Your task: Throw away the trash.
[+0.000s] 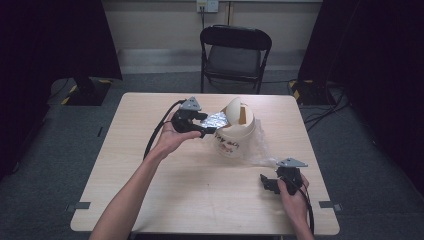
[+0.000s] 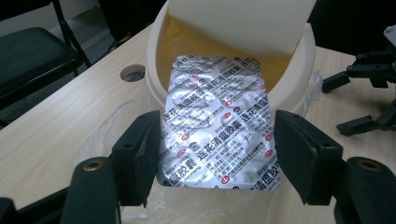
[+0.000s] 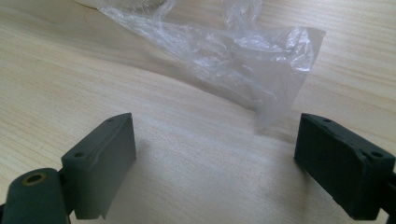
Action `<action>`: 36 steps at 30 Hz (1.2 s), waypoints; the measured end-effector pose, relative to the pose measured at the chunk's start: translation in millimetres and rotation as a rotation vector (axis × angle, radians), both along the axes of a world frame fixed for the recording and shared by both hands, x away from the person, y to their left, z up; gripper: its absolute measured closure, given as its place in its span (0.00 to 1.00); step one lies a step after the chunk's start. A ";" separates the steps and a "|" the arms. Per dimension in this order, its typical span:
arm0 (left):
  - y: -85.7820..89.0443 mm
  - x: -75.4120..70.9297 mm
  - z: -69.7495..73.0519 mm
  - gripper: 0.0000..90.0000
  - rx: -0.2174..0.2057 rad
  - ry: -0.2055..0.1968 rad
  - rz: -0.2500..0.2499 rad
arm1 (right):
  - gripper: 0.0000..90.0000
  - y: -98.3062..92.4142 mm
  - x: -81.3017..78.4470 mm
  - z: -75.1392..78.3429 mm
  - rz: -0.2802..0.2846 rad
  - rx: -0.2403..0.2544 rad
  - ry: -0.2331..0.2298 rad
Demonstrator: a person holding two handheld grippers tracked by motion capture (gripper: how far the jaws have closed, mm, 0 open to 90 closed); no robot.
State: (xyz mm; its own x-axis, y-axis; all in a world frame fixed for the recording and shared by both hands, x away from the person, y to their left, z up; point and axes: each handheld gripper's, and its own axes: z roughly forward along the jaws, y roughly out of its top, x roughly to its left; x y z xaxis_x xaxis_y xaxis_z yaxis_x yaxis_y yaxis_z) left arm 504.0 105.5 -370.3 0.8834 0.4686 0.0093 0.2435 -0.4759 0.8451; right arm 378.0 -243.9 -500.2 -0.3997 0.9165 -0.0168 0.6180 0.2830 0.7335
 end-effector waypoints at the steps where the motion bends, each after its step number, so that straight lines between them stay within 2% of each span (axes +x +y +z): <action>1: 0.0 0.0 0.0 0.38 0.000 0.000 0.000 | 0.13 0.0 0.0 0.0 0.000 0.000 0.000; 14: -14.3 15.7 -0.9 0.38 -0.029 0.014 0.016 | 0.13 0.0 0.0 0.0 0.000 0.000 0.000; 19: -19.3 22.4 -1.1 0.38 -0.056 0.015 0.023 | 0.13 0.0 0.0 0.0 0.000 0.000 0.000; 27: -34.9 23.2 -2.1 0.39 -0.025 -0.010 -0.001 | 0.13 0.0 0.0 0.0 0.000 0.000 0.001; 31: -39.3 24.5 -5.2 0.39 -0.017 -0.012 0.009 | 0.13 0.0 0.0 0.0 0.000 0.000 0.000; 36: -41.0 24.7 -5.2 0.39 -0.003 -0.033 0.019 | 0.13 0.0 0.0 0.0 0.000 0.000 0.000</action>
State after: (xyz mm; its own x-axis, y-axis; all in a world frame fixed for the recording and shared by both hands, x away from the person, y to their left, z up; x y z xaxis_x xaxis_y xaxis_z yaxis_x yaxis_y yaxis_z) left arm 528.7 64.5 -375.6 0.8735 0.4855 0.0368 0.2248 -0.4692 0.8540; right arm 378.0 -243.9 -500.2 -0.3998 0.9164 -0.0165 0.6182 0.2829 0.7334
